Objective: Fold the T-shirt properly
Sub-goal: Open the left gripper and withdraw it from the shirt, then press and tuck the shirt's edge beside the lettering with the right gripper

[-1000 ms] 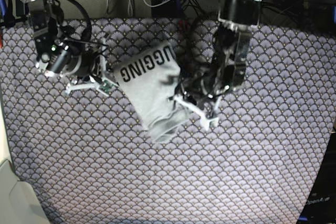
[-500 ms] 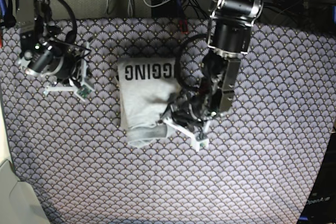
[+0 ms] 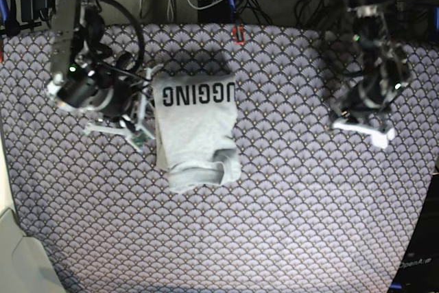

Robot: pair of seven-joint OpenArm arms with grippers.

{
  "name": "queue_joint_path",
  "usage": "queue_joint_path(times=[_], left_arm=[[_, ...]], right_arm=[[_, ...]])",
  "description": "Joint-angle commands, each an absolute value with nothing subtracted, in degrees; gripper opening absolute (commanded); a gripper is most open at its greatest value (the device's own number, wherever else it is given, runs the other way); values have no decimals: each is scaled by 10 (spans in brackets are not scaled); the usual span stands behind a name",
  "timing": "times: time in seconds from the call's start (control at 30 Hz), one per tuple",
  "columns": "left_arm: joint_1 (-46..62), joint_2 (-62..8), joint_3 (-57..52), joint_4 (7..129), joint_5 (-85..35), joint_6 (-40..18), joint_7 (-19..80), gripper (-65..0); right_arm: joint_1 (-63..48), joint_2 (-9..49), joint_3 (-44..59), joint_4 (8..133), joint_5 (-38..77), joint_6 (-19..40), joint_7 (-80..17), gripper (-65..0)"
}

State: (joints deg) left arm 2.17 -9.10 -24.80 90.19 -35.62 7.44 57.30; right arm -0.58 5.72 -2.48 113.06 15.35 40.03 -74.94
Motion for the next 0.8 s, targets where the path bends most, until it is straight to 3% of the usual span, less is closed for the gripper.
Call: queue_joint_path(times=[0.0,0.2,0.43,0.77], left_arm=[[17,-104,-262,929,-383,65,564,-646],[92,-131,-323,985,-415,65,567,-646],[130,-131,-334,1000,-413,65,567,-646],[142,-131,-334,1000,-414,65,567,-646]], right_arm=[[10,45,-37,1140,162,400,-737,-650],[12,-7,-112,1140,162,400,-736,-650],[10,-8,-158,1135,162,400,-728,-650],[15,20,-158,948,162,400,-616,-650]])
